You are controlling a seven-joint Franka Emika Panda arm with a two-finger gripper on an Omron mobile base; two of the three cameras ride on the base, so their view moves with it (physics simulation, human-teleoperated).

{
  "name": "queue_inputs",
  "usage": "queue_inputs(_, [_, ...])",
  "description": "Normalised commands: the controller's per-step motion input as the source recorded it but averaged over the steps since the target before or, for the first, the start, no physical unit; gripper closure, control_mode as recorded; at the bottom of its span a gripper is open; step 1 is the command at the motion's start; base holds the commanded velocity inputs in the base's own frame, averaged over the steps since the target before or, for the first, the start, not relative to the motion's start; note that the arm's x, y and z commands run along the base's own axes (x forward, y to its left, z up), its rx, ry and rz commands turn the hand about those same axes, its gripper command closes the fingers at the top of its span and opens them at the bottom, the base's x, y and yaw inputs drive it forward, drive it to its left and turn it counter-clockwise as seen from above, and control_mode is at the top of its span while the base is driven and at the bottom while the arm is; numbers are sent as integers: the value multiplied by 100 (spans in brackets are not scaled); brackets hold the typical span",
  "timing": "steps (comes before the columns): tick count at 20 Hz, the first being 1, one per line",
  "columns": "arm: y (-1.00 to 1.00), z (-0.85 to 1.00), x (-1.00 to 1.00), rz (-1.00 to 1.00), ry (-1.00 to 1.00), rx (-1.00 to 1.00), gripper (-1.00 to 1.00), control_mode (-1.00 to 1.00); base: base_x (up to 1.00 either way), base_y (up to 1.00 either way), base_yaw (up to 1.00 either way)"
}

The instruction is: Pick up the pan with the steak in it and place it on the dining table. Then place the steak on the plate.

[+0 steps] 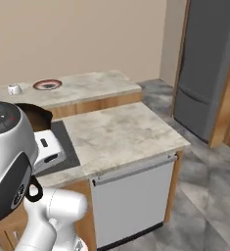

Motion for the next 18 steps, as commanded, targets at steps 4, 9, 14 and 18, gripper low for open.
queue_inputs(4, [0, 0, 0, 0, 0, 0, 100, 100, -4, 0, 50])
queue_inputs(9, [0, 0, 0, 0, 0, 0, 100, 100, -7, 0, 50])
queue_inputs(14, [0, 0, 0, 0, 0, 0, 100, 100, -7, 0, 49])
queue_inputs(18, [0, 0, 0, 0, 0, 0, 100, 100, -10, 1, 46])
